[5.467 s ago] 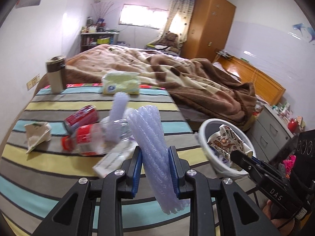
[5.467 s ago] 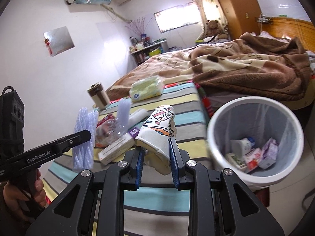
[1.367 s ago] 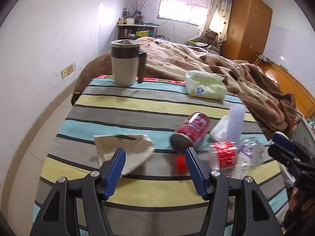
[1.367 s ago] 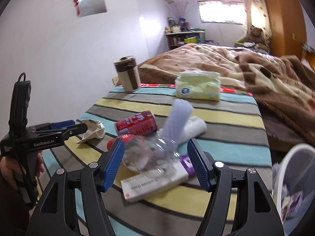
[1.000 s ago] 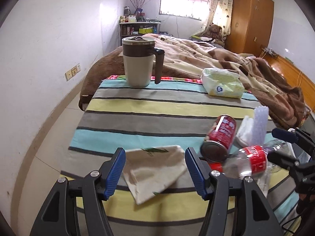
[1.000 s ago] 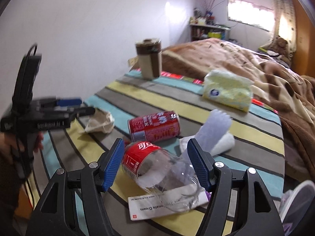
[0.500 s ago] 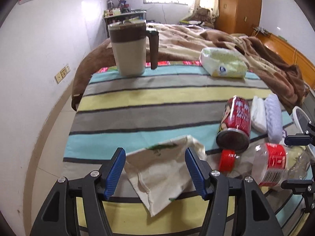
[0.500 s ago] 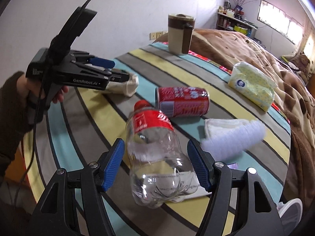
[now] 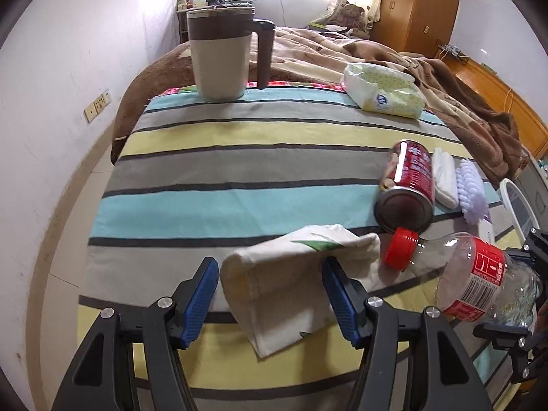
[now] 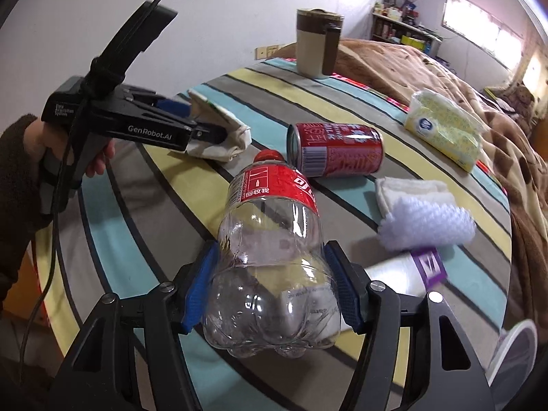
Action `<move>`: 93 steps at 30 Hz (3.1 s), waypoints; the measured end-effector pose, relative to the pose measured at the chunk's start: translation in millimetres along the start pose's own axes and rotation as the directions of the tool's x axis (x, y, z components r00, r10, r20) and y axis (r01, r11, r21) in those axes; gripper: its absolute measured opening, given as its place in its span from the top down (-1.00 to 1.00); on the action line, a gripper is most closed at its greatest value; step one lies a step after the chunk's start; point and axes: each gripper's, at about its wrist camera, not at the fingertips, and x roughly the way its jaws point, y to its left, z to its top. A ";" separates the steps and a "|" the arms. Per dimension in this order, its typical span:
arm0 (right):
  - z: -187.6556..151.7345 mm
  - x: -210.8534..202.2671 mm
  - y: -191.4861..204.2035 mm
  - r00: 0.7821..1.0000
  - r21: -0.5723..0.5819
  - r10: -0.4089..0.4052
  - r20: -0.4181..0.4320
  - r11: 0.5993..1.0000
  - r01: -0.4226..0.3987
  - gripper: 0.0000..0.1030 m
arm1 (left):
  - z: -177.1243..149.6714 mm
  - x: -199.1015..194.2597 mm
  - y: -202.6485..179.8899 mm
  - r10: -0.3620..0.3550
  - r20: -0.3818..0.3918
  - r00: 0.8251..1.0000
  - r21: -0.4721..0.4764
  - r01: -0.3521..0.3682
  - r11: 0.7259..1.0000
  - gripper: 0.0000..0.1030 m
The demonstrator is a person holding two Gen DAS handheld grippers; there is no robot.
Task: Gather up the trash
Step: 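Grasp the white cloth bag with the left tool while the right tool grasps the clear plastic bottle, then carry the cloth bag and bottle over the wastebasket and open both tools to drop them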
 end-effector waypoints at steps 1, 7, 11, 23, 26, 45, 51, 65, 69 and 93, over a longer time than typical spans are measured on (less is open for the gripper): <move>-3.9 -2.6 -1.0 1.000 0.014 -0.010 0.003 1.000 0.010 -0.25 | -1.6 -0.5 -2.1 -0.009 -0.001 1.000 0.000 0.009 1.000 -0.22; -21.9 -15.1 -10.9 0.999 0.097 -0.047 0.028 0.994 0.044 -0.25 | -17.7 -7.0 -22.9 -0.048 -0.001 0.999 0.008 0.048 0.999 -0.22; -33.2 -18.5 -16.9 0.997 0.147 -0.070 0.034 0.987 0.065 -0.25 | -32.4 -10.1 -42.0 -0.070 -0.010 0.997 0.023 0.071 0.997 -0.22; -66.3 -34.2 -30.8 0.996 0.294 -0.059 0.069 0.955 0.037 -0.25 | -36.3 -5.7 -62.1 0.053 0.011 0.999 0.034 -0.054 0.998 -0.21; -68.8 -34.9 -33.8 0.995 0.307 -0.059 0.076 0.951 0.032 -0.25 | -33.3 -3.6 -61.0 0.060 0.021 0.998 0.005 -0.060 0.998 0.01; -85.8 -50.9 -43.0 0.984 0.362 -0.040 0.174 0.932 -0.026 -0.24 | -37.0 -35.5 -87.3 0.007 0.123 0.992 -0.059 0.001 0.998 0.31; -91.5 -68.6 -48.2 0.969 0.379 -0.053 0.240 0.924 -0.043 -0.24 | -40.8 -55.2 -108.1 -0.019 0.152 0.988 -0.043 0.026 0.999 0.31; -107.3 -108.7 -67.7 0.920 0.427 -0.120 0.373 0.903 -0.055 -0.24 | -42.5 -91.3 -166.8 -0.084 0.214 0.973 0.051 0.075 0.996 0.31; -113.7 -119.7 -74.4 0.906 0.447 -0.148 0.396 0.893 -0.050 -0.24 | -41.3 -96.8 -184.5 -0.107 0.221 0.969 0.081 0.091 0.993 0.31; -159.3 -176.8 -155.7 0.815 0.645 -0.411 0.408 0.762 0.061 -0.24 | -12.8 -96.6 -324.3 -0.288 0.201 0.936 0.279 0.227 0.933 0.31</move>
